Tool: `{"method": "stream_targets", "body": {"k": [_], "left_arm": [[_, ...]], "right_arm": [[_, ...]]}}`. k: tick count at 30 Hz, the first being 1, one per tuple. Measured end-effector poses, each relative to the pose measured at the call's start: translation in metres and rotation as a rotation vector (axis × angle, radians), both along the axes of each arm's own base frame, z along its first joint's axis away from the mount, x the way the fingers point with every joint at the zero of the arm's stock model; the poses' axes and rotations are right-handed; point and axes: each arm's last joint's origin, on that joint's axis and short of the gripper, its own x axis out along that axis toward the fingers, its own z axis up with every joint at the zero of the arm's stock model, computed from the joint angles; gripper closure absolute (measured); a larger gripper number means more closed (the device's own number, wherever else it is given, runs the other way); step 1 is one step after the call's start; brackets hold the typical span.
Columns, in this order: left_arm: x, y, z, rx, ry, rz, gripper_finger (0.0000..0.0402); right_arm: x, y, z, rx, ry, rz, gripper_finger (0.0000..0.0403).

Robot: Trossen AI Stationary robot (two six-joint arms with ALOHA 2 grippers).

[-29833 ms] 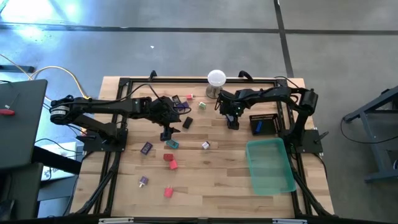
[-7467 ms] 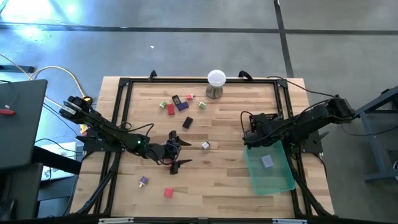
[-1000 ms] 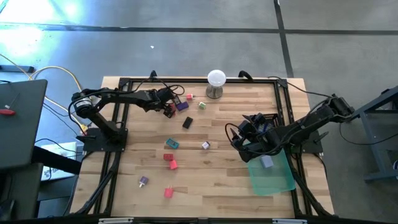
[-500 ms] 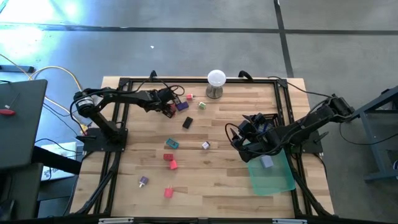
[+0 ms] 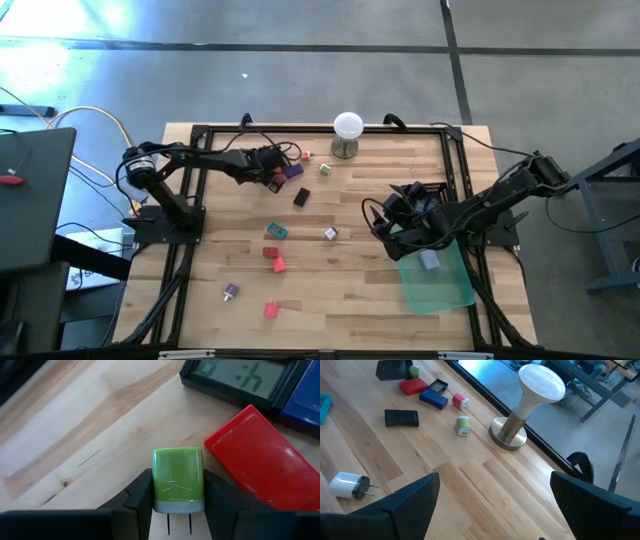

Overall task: Pick & Place Office items
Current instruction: Put the green charger adapter into the green bin

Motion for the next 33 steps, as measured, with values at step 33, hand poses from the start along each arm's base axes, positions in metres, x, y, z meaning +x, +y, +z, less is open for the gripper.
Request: {"method": "stream_targets", "body": {"k": [33], "left_arm": [[0.006,-0.212,0.140,-0.179,-0.907,-0.999,0.0267]], "right_arm": [[0.062,0.063,-0.007,-0.057,-0.014,0.934,0.0034]]}}
